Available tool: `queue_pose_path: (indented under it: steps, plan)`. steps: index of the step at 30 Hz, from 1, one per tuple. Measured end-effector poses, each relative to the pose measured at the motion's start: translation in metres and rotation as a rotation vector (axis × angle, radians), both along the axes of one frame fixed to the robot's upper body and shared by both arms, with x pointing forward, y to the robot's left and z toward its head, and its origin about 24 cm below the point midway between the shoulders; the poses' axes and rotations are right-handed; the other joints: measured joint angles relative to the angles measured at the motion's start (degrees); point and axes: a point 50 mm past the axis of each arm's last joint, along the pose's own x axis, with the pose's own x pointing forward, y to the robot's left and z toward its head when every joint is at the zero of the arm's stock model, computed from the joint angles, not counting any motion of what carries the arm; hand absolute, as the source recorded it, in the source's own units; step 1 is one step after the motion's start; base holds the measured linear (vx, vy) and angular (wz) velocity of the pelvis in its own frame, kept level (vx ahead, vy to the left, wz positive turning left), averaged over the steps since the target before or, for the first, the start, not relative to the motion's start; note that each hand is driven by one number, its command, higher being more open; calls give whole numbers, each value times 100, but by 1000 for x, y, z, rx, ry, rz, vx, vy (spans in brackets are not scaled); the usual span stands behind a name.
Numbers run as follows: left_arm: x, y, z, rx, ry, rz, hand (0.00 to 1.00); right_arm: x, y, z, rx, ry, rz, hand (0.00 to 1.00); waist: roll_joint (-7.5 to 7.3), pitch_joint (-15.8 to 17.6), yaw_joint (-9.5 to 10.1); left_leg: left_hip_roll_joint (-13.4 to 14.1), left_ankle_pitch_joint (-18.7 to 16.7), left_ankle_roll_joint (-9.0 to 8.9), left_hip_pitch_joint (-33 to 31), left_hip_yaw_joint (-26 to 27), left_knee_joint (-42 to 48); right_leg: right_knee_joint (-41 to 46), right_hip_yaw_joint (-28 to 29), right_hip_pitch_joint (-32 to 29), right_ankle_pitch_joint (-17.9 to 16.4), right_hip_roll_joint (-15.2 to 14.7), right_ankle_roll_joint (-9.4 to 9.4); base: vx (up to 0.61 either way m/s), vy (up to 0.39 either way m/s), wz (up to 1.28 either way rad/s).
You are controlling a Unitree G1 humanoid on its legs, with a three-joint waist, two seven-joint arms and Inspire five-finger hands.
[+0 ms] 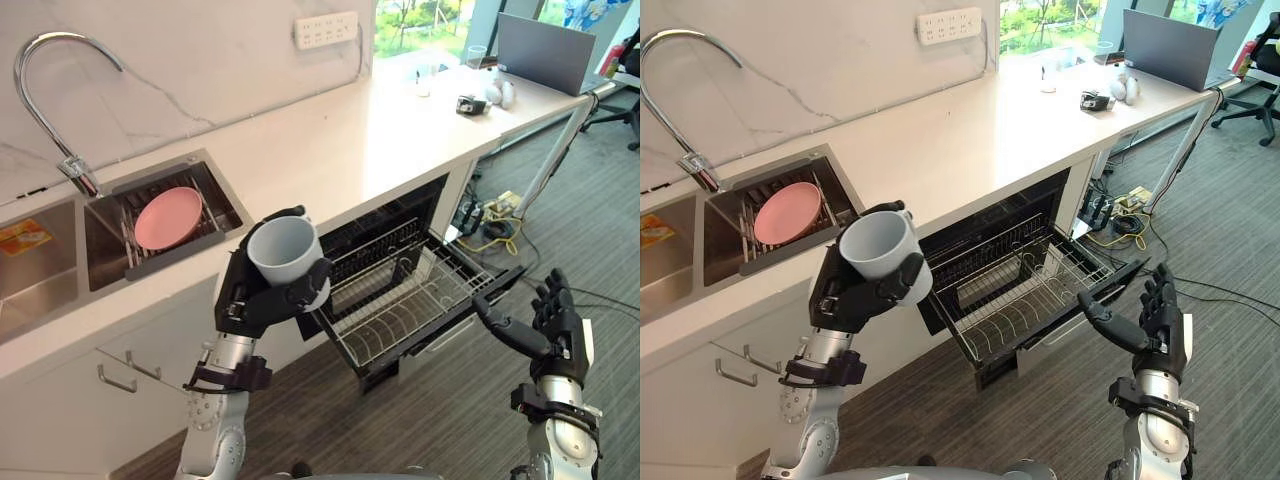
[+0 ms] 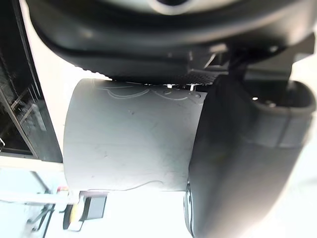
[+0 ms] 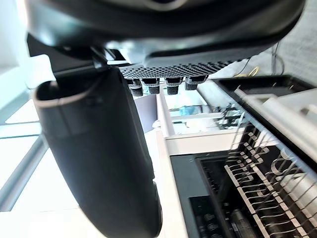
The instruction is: Walk over to the sink, pick up the cup, carry it to the dishwasher, place the cup inside the dishwasher, then close the dishwasher door
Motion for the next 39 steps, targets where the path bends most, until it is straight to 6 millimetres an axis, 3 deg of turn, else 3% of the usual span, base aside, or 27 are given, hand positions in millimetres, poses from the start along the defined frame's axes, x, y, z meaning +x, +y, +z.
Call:
queue_pose_path:
  steps: [1,3,9,11,16,26,31,36,39]
  plan:
    - [0,0,2,13,-17,5,0,5,6,4,2,-26,24,100,1,-2,-1,25,-23,33,5,64,3,-26,8,-39,50,40,-52,34,54,-34]
    - [4,0,7,45,-46,6,0,14,21,21,-9,-116,114,100,-62,8,-51,106,29,76,-92,90,51,-502,18,45,267,228,103,87,4,-16]
    - [13,-15,18,204,-108,41,0,50,60,62,42,-339,414,100,-66,4,12,315,43,50,128,94,-33,-1432,-3,703,579,610,245,107,-54,2]
    - [13,-22,21,259,-142,60,0,53,72,71,63,-392,497,100,-64,2,111,409,44,-25,221,97,-79,-1627,9,854,673,739,267,61,-67,0]
    - [16,-32,28,333,-207,141,0,58,100,94,64,-500,662,100,-63,-1,112,461,101,-120,349,163,-205,-1762,122,947,689,825,264,17,-45,-8]
    - [13,-59,24,475,-281,111,0,57,124,99,104,-488,774,100,-41,-26,77,451,321,-190,371,274,-377,-2035,237,957,688,885,265,-32,-48,-8]
    - [14,-60,20,513,-279,108,0,57,131,99,121,-476,795,100,-20,-38,44,461,439,-195,285,247,-417,-2144,267,952,684,919,265,-80,-42,1]
    - [15,-60,17,526,-259,122,0,57,135,97,142,-459,817,100,92,-116,0,472,556,-259,182,271,-427,-2230,301,886,537,966,288,-99,-39,-3]
    - [16,-62,9,552,-220,135,0,57,140,94,156,-423,839,100,190,-207,-38,631,678,-335,160,283,-429,-2219,296,829,506,1119,213,-58,-65,-5]
